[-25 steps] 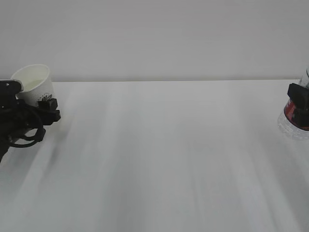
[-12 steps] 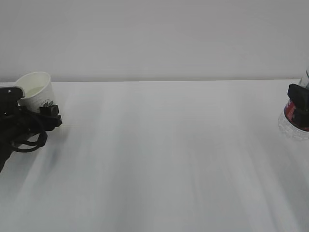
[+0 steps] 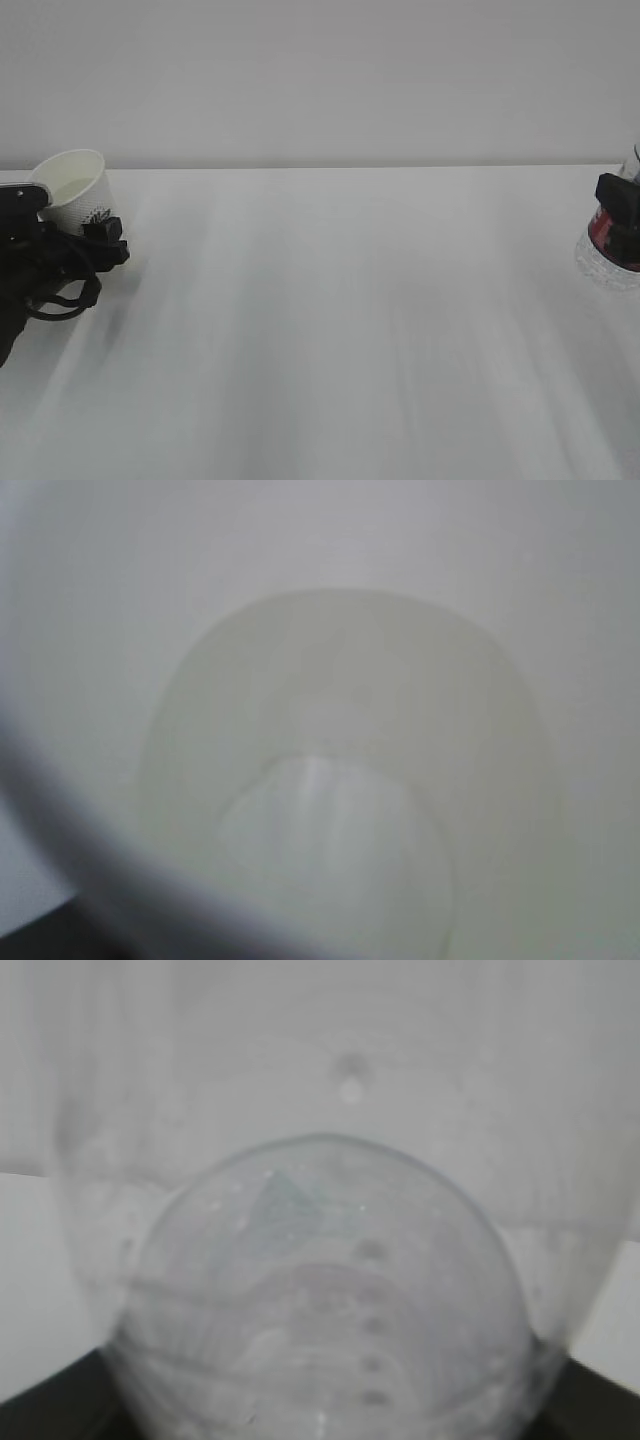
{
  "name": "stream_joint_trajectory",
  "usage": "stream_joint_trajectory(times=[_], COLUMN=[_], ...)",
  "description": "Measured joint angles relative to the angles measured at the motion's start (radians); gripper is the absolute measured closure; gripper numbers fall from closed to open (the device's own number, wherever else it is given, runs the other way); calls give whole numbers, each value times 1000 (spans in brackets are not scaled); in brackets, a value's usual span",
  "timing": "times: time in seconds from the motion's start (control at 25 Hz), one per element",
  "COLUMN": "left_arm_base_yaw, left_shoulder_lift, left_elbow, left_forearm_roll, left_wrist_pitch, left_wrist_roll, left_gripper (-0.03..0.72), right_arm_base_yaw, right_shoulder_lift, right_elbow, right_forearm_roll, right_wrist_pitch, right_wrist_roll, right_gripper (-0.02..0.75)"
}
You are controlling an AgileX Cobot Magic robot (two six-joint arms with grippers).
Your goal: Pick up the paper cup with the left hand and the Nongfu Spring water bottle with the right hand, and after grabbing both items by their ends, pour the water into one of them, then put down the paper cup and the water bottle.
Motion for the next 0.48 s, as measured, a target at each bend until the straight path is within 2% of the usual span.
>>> stream_joint_trajectory(times=[0.16,0.36,0.48], left_arm_base_yaw=[0,0,0], left_shoulder_lift=[0,0,0], left_elbow=[0,-5,-5], left_forearm_roll=[0,0,0], left_wrist_pitch=[0,0,0], left_wrist_roll=[0,0,0], left_gripper=[199,111,86], right_arm_base_yaw=[0,0,0], right_shoulder_lift=[0,0,0], right_elbow=[0,0,0], right_forearm_roll=[0,0,0], right_wrist_pitch=[0,0,0], right_wrist_roll=[0,0,0], right_gripper=[253,253,253])
